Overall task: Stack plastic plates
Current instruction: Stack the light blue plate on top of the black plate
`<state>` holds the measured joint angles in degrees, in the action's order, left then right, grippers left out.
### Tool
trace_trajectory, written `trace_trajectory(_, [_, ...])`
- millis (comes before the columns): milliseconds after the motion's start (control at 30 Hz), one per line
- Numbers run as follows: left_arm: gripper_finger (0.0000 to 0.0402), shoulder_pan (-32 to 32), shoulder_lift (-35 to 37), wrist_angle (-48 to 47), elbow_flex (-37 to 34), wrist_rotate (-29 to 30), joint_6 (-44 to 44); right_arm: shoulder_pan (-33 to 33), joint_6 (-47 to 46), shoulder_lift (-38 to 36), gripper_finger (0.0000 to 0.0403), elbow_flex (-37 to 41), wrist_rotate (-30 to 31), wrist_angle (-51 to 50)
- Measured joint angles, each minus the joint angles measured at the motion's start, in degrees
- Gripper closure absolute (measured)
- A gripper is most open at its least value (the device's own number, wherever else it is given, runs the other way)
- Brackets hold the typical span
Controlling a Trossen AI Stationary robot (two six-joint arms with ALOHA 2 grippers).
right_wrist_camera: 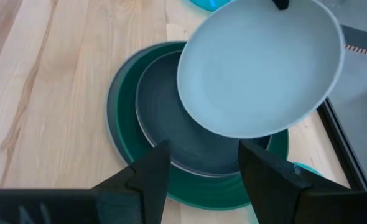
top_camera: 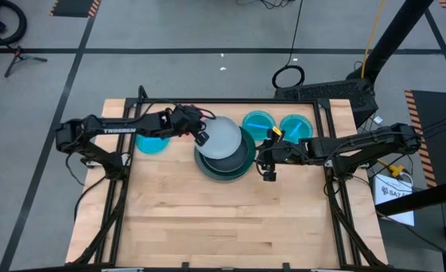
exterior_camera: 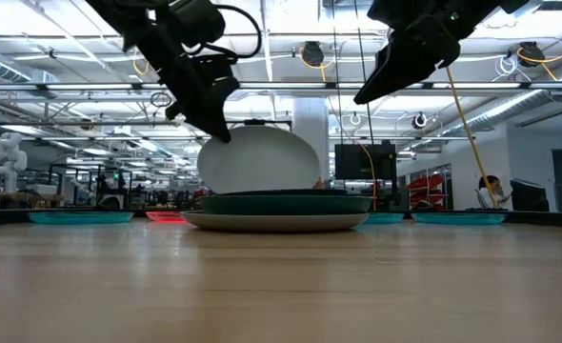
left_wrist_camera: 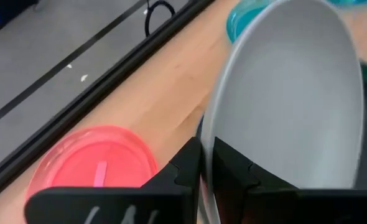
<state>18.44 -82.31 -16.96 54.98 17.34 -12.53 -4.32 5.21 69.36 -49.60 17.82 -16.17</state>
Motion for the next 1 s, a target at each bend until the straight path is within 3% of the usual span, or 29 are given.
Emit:
trace_trajectory(200, [0.0359,-0.18,0.03,0.81,0.00,0.00,-1.53,0.00,0.00,0.00,0.0222,0.00,0.00,0.01])
trace_trajectory(667, [0.0288,-0.20,0.07,0.66,0.00,-1.30,-1.01,-0.02,-0.02,0.00,0.0222,0.00,0.00,0.01])
trace_trajectory(1000, [0.0287,-4.22,1.04,3.87,0.04,-1.41,10.35,0.30,-5.71,0.00,0.0222,0.00,0.15,-0.08])
